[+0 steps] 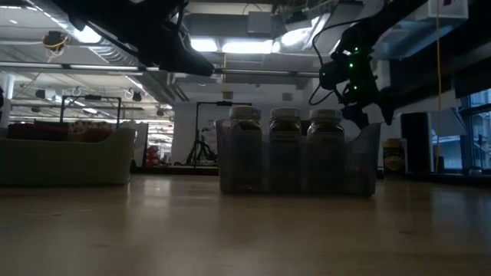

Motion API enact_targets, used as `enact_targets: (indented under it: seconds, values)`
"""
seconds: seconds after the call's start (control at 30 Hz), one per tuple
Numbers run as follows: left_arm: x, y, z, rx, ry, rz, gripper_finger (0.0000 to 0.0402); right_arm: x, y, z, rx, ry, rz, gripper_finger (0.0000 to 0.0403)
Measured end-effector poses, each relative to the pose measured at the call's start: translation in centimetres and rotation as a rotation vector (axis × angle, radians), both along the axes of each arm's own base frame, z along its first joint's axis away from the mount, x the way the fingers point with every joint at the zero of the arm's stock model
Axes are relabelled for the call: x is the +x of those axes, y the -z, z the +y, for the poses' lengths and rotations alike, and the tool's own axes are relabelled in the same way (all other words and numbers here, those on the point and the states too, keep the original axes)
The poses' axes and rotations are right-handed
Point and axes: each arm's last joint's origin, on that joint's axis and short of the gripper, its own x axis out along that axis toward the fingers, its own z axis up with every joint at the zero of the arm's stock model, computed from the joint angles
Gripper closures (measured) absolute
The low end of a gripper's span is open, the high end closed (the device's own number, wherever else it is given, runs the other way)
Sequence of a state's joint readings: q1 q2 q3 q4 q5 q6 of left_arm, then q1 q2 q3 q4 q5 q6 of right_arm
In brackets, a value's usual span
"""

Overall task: Sort spices by type
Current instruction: Put the top gold seasoning bottle into the transparent bin

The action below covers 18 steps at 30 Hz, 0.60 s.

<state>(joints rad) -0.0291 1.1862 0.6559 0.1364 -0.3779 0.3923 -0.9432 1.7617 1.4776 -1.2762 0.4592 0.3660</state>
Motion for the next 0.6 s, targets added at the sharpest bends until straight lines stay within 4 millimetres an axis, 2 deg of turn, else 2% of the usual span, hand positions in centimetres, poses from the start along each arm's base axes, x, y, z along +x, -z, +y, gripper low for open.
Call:
enact_targets:
  seconds: [0.2, 0.43, 0.6]
  values:
    - [0.0, 0.0, 0.0, 0.000, 0.001, 0.000, 0.0099, -0.5, 0.6, -0.5, 0.009, 0.034, -0.004, 0.0024]
    - [0.0, 0.1, 0.0, -0.004, 0.011, 0.008, 0.0099, -1.4, 3.1, -0.3, 0.060, 0.046, 0.002, 0.0024]
    - [0.0, 0.0, -0.1, -0.017, 0.041, 0.001, 0.0099, -1.3, 3.6, -0.5, 0.014, 0.035, 0.024, 0.0024]
